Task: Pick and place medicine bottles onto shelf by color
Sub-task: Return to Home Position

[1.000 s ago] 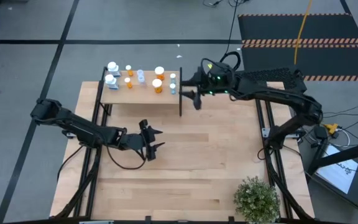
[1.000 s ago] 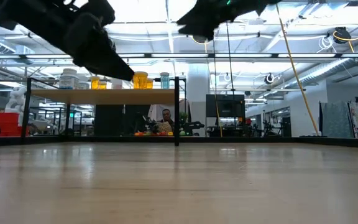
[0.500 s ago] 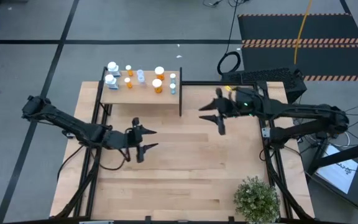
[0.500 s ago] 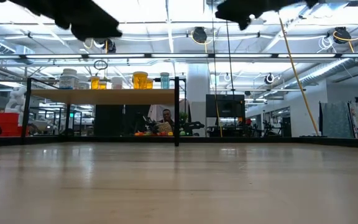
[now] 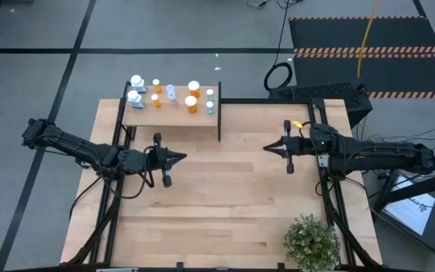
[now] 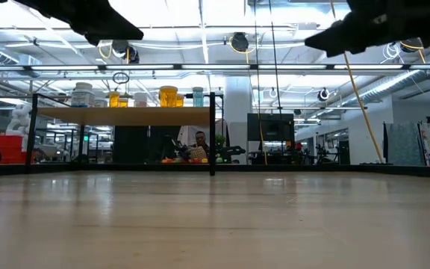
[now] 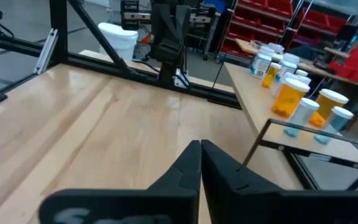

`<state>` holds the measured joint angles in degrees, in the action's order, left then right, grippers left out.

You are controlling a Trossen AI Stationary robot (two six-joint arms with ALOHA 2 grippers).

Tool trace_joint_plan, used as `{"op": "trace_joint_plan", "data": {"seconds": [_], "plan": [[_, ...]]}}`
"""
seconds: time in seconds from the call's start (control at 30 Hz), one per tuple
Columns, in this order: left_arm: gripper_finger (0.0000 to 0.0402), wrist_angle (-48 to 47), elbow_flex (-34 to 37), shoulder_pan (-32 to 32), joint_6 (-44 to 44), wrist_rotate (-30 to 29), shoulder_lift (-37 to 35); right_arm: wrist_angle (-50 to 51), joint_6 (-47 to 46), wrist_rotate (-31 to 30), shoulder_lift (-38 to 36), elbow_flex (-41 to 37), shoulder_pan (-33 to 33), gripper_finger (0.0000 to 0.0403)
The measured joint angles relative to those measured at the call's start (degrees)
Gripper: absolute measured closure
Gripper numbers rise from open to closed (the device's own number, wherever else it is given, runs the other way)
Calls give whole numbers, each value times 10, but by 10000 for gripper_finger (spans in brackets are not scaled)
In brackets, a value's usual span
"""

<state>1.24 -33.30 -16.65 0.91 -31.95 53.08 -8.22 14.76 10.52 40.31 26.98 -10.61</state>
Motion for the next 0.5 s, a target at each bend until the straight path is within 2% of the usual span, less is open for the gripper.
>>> {"op": "trace_joint_plan", "data": {"seconds": [0.13,0.23,0.37,0.5], "plan": [[394,-1,0,8,16,2,0,1,10,1,-41,-35,-2,402],[393,-29,5,2,23,38,2,-11,11,1,-61,-66,-2,402],[397,4,49,-20,37,50,-1,-49,14,1,-70,-112,-2,402],[399,61,111,-27,69,32,-13,-112,10,1,-71,-152,-2,402]]}}
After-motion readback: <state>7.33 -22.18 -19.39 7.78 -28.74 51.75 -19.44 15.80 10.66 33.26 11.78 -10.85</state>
